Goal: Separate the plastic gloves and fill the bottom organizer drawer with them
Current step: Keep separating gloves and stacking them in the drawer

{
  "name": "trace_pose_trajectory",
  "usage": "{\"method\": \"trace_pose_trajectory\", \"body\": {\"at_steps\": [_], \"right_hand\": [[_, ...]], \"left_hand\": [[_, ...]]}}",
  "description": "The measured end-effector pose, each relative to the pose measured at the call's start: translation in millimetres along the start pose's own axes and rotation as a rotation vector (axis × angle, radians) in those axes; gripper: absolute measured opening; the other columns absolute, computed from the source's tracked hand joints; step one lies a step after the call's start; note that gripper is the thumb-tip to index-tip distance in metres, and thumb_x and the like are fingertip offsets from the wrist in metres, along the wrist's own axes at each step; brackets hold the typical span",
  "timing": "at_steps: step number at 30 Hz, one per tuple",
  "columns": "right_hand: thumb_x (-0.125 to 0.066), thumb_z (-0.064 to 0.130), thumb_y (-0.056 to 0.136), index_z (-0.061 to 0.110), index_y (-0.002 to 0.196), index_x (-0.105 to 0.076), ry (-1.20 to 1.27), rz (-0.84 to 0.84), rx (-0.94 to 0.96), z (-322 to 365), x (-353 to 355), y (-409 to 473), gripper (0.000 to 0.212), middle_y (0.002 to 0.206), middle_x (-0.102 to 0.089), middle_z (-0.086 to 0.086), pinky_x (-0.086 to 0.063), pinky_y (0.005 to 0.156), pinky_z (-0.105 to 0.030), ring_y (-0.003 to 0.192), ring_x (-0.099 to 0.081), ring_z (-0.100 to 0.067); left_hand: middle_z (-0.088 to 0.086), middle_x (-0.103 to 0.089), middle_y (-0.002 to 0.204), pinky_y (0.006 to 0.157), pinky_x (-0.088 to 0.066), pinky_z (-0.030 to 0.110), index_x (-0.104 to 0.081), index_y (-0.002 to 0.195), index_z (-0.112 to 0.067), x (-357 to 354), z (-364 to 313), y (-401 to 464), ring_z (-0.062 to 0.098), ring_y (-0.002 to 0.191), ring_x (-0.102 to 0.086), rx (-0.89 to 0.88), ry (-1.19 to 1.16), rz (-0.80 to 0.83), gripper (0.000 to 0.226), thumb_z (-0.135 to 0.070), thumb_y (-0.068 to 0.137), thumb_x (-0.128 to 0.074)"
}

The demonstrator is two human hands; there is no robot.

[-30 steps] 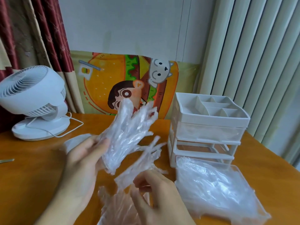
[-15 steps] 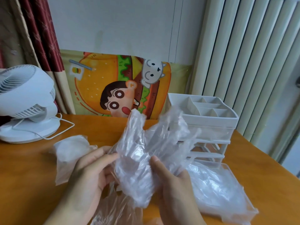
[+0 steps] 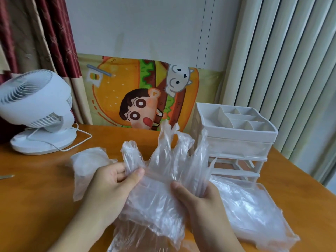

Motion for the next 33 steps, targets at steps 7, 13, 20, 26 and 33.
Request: {"method": "trace_pose_trajectory", "body": {"at_steps": [7,13,20,26,33], "right_hand": [[-0.074,0.004,0.094,0.021,0.101,-0.080,0.016,-0.023,0.065,7,1,-3,0.019,0.097,-0.082,-0.012,-0.060,0.089,-0.066,0.092,-0.079,-0.035],[-0.070,0.016,0.101,0.032,0.099,-0.077,-0.081,0.078,0.126,20,-8,-10,0.017,0.093,-0.080,-0.013,-0.062,0.072,-0.065,0.083,-0.077,-0.041],[-0.066,0.023,0.102,0.003,0.100,-0.051,-0.089,0.216,0.067,5,-16,-13,0.025,0.070,-0.056,-0.014,-0.046,0.054,-0.046,0.055,-0.054,-0.033],[-0.072,0.034,0.091,0.035,0.112,-0.065,-1.194,0.796,0.250,-24,-58,-43,0.023,0.092,-0.059,0.021,-0.047,0.077,-0.025,0.095,-0.065,-0.009],[-0.067,0.024,0.091,0.035,0.108,-0.077,-1.168,0.839,0.519,-18,-79,-53,0.022,0.105,-0.065,0.007,-0.034,0.075,-0.012,0.094,-0.058,-0.008]], "left_hand": [[0.013,-0.068,0.066,0.065,-0.052,0.049,-0.074,0.079,-0.018,16,-1,7,0.022,0.058,-0.061,-0.105,0.168,-0.039,0.036,-0.052,0.087,-0.066],[0.002,-0.079,0.112,0.109,-0.047,0.050,-0.073,0.119,-0.019,-24,28,-11,0.022,0.110,-0.073,0.388,-0.237,0.318,0.056,-0.041,0.071,-0.092],[0.006,-0.075,0.082,0.043,-0.042,0.026,-0.071,0.111,-0.007,18,49,14,0.014,0.055,-0.060,0.290,-0.257,-0.124,0.021,-0.009,0.091,-0.075],[0.014,-0.057,0.090,0.039,-0.037,0.017,-0.066,0.114,-0.020,21,46,20,0.009,0.055,-0.045,0.241,-0.571,-0.100,0.037,0.009,0.100,-0.048],[0.012,-0.060,0.086,0.041,-0.038,0.020,-0.075,0.095,-0.032,26,46,22,0.011,0.055,-0.047,0.226,-0.604,-0.117,0.046,0.009,0.096,-0.055]]}}
Point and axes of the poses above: each hand's wrist, its own y-axis towards the middle knuckle, its own x-axis out of the back of the hand, z = x × y, the point moved 8 cm from there along y, towards the middle knuckle
